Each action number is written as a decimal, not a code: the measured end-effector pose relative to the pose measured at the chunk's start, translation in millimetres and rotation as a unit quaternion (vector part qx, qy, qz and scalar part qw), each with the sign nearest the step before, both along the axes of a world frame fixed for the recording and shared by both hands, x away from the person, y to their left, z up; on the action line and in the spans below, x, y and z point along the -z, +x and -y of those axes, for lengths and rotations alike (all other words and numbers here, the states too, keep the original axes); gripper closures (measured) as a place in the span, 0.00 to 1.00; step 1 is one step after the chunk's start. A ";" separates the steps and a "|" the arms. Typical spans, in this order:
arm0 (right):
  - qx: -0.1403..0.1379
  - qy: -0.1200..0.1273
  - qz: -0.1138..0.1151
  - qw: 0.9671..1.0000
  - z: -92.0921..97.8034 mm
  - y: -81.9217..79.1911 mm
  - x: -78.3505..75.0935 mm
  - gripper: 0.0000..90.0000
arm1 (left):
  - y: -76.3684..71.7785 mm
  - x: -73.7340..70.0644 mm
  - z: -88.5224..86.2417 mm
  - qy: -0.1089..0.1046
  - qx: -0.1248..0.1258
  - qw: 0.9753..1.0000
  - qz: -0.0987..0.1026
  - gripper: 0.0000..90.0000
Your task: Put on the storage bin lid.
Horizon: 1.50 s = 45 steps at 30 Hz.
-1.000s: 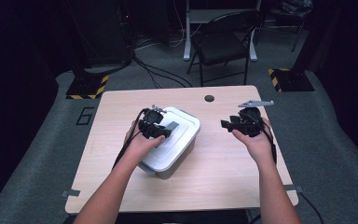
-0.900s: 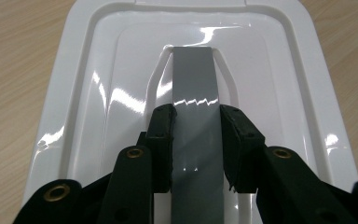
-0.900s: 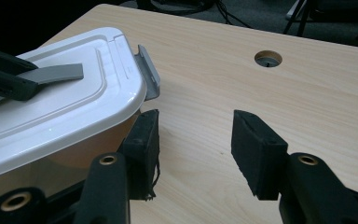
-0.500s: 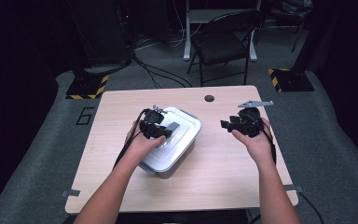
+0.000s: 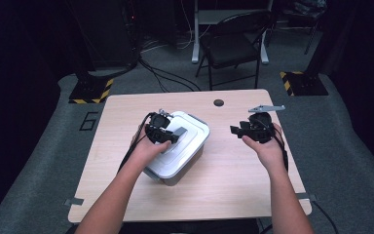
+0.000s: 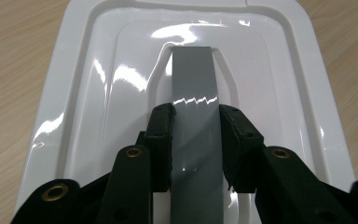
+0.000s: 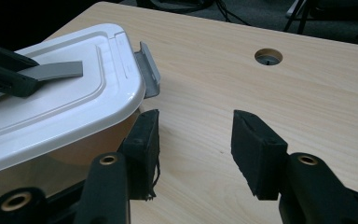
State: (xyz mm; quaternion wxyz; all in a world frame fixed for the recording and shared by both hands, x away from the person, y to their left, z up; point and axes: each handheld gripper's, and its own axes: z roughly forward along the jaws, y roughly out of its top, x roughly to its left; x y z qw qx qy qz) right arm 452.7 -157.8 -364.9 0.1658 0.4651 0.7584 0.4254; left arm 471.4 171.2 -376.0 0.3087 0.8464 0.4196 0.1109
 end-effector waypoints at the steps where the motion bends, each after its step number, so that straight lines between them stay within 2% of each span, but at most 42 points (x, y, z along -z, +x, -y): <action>1: 0.000 0.000 0.000 1.000 -0.1 0.2 0.3 0.57 | -0.1 0.4 0.5 0.001 -0.001 1.000 0.003 0.74; 2: 0.000 -0.001 -0.002 1.000 -0.6 0.5 0.8 0.57 | -0.3 0.1 1.6 0.009 0.003 1.000 0.006 0.74; 5: 0.000 -0.001 -0.001 1.000 -0.9 0.7 1.3 0.57 | -1.8 0.5 2.9 0.014 0.004 1.000 0.011 0.74; 10: 0.001 0.001 -0.001 1.000 -0.1 0.4 0.8 0.57 | -2.6 1.5 1.9 0.009 0.002 1.000 0.016 0.74; 15: 0.002 0.002 0.000 1.000 0.6 0.5 0.7 0.58 | 0.2 0.0 0.1 -0.005 -0.002 1.000 0.002 0.74; 20: 0.004 0.005 0.005 1.000 1.2 0.0 -0.2 0.58 | -0.1 -0.6 0.2 -0.004 -0.002 1.000 0.002 0.74; 23: 0.005 0.005 0.008 1.000 1.4 -0.4 -0.3 0.58 | 0.6 -0.3 0.7 -0.016 -0.001 1.000 -0.001 0.67; 25: 0.005 0.005 0.008 1.000 1.4 -0.4 -0.2 0.58 | 0.8 -0.1 1.4 -0.016 -0.002 1.000 0.001 0.60; 28: 0.007 0.007 0.014 1.000 1.8 -1.3 -1.1 0.58 | 0.0 -0.5 2.2 -0.017 0.002 1.000 0.010 0.56; 35: 0.008 0.006 0.013 1.000 1.6 -1.1 -0.3 0.58 | 1.5 -4.5 -3.3 -0.019 0.001 1.000 0.023 0.51; 45: 0.007 0.004 0.010 1.000 1.8 -0.5 0.6 0.58 | 4.3 -8.1 -10.8 -0.021 -0.006 0.999 0.027 0.50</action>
